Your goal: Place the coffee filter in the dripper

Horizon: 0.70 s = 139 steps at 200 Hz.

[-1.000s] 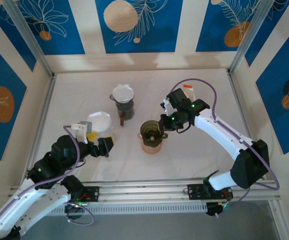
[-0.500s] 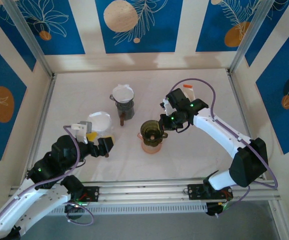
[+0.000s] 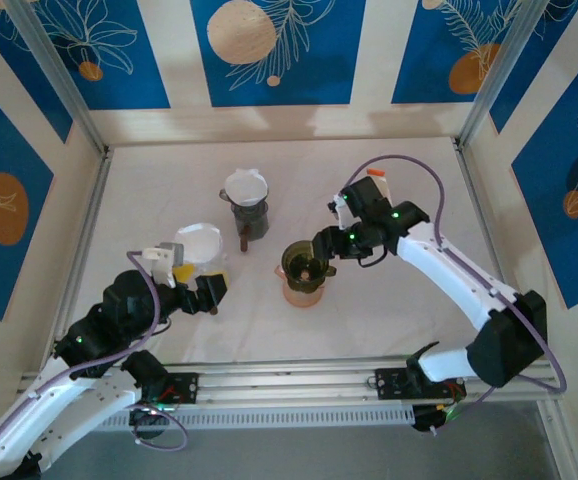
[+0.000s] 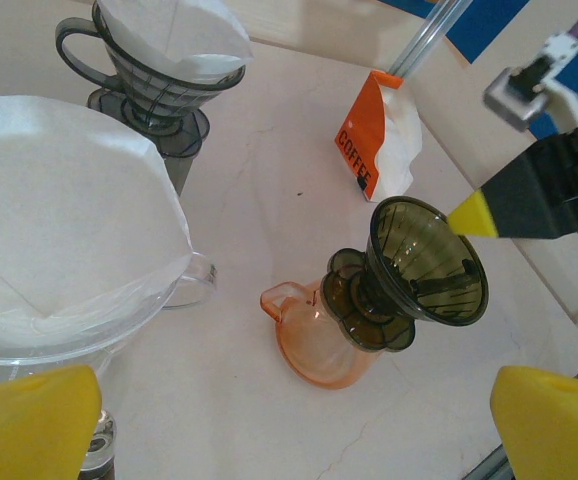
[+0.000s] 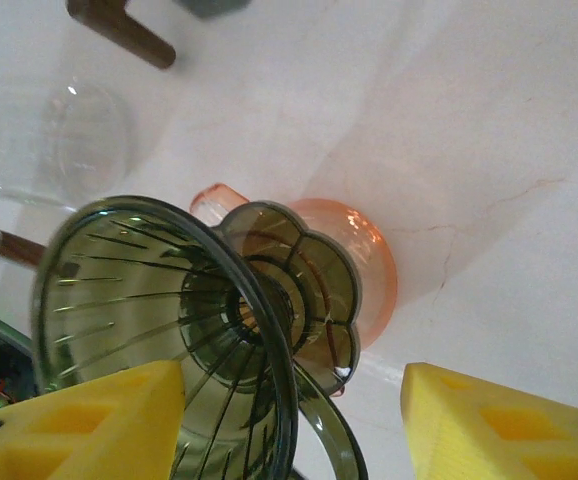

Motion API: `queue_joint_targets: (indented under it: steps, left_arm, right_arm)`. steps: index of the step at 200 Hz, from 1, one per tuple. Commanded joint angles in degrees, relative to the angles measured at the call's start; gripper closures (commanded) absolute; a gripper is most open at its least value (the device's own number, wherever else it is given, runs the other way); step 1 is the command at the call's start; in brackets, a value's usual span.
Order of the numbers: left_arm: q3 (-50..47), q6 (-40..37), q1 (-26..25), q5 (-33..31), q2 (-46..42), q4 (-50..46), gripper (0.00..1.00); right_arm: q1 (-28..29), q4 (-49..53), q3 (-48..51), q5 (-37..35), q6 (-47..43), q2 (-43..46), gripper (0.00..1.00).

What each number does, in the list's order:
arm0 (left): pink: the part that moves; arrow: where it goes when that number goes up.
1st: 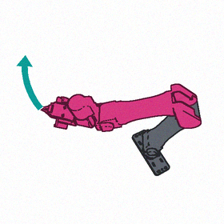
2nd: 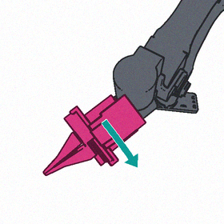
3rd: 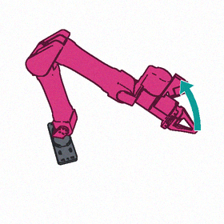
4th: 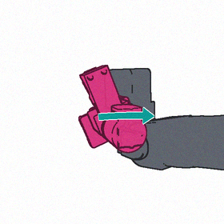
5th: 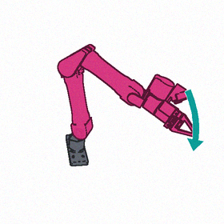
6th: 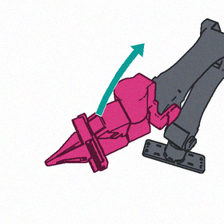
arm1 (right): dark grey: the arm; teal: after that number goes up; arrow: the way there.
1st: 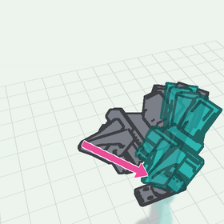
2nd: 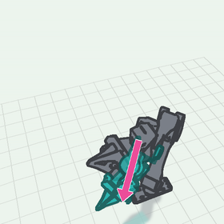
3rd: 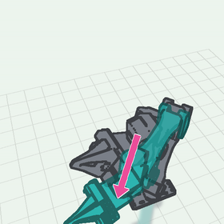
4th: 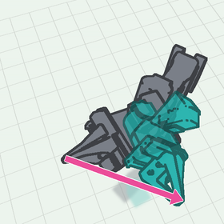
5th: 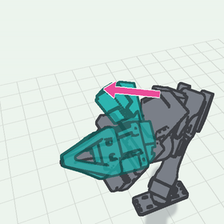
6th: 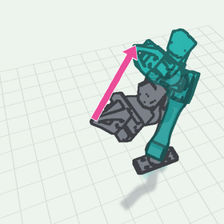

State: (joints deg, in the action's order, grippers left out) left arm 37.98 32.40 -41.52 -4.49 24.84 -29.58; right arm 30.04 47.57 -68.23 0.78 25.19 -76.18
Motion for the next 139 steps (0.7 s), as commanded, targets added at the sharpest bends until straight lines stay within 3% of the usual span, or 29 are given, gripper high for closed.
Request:
queue_joint_targets:
  steps: [1, 27, 65, 89, 139]
  left_arm:
    - [1.4, -1.6, 0.6, 0.7, -0.4, -0.5, 0.00]
    - [2.1, -2.3, 0.6, 0.1, -0.5, -0.3, 0.00]
    - [3.1, -2.6, 0.5, 0.3, 0.0, -0.5, 0.00]
    - [3.3, -2.5, 0.5, 0.5, 0.0, -0.7, 0.00]
    - [3.2, -2.0, 0.6, 0.3, 0.4, -0.5, 0.00]
  right_arm:
    - [-2.8, -0.5, 1.1, -1.4, 1.5, 5.0, 0.38]
    - [-8.7, -4.0, 0.9, -2.4, 2.4, 6.2, 0.36]
    - [-17.3, -8.4, -2.8, -7.4, 1.2, -1.6, 0.37]
    - [-21.9, -10.5, -5.9, -10.4, 0.2, -7.4, 0.42]
    - [-26.0, -10.2, -13.3, -14.6, -3.8, -18.8, 0.57]
